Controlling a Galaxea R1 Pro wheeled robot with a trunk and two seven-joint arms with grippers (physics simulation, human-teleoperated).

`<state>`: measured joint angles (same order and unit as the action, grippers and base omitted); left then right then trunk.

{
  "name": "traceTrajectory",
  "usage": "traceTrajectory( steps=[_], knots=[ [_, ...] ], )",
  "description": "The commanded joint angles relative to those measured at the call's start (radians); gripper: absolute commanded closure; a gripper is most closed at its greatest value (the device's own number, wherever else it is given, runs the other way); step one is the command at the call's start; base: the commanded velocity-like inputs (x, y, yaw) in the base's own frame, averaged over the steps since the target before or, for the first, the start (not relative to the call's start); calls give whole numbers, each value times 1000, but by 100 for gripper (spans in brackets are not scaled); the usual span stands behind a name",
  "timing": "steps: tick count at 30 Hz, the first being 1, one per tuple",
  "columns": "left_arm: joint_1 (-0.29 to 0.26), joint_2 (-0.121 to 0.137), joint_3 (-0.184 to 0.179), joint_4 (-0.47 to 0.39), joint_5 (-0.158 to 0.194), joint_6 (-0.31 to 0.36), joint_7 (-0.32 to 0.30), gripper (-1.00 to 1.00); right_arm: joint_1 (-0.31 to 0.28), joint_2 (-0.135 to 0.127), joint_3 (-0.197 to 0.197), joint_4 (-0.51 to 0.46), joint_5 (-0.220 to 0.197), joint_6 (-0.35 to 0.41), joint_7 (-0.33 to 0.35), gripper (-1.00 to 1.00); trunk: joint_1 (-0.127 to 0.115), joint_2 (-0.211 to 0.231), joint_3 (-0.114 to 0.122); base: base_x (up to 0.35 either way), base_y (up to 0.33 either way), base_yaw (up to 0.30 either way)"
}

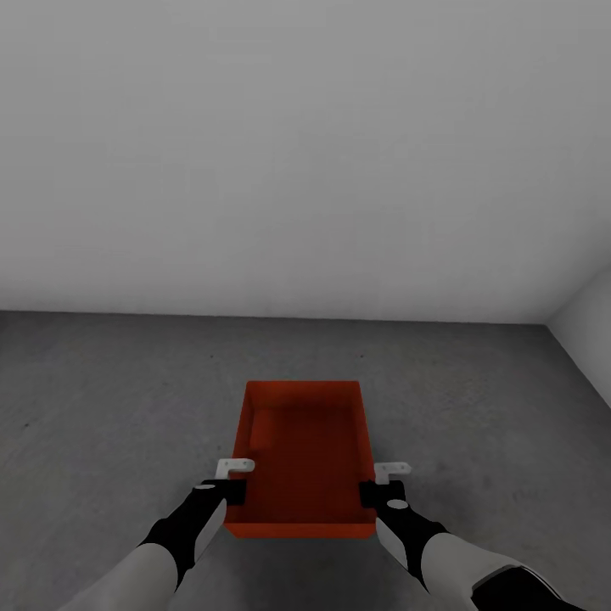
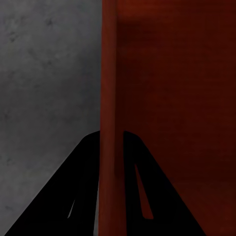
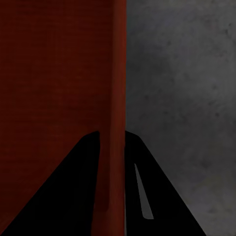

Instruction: Move the two storage containers from the living room to the garage. In the garage, place one container on the floor and stack the other container on top of it (either order is fine).

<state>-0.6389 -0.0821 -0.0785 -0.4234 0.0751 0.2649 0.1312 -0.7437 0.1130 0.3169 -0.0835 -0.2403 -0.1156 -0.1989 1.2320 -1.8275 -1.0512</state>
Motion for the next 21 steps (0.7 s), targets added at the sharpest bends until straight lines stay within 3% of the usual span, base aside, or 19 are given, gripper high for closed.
traceTrajectory(
  steps=[1, 21],
  knots=[
    [-1, 28, 60, -3, 4, 7, 13, 100, 0, -3, -13, -1, -7, -4, 1, 100, 4, -8, -4, 0, 0, 0],
    [-1, 28, 60, -3, 4, 7, 13, 100, 0, -3, -13, -1, -7, -3, 1, 100, 11, -22, -10, 0, 0, 0]
  ],
)
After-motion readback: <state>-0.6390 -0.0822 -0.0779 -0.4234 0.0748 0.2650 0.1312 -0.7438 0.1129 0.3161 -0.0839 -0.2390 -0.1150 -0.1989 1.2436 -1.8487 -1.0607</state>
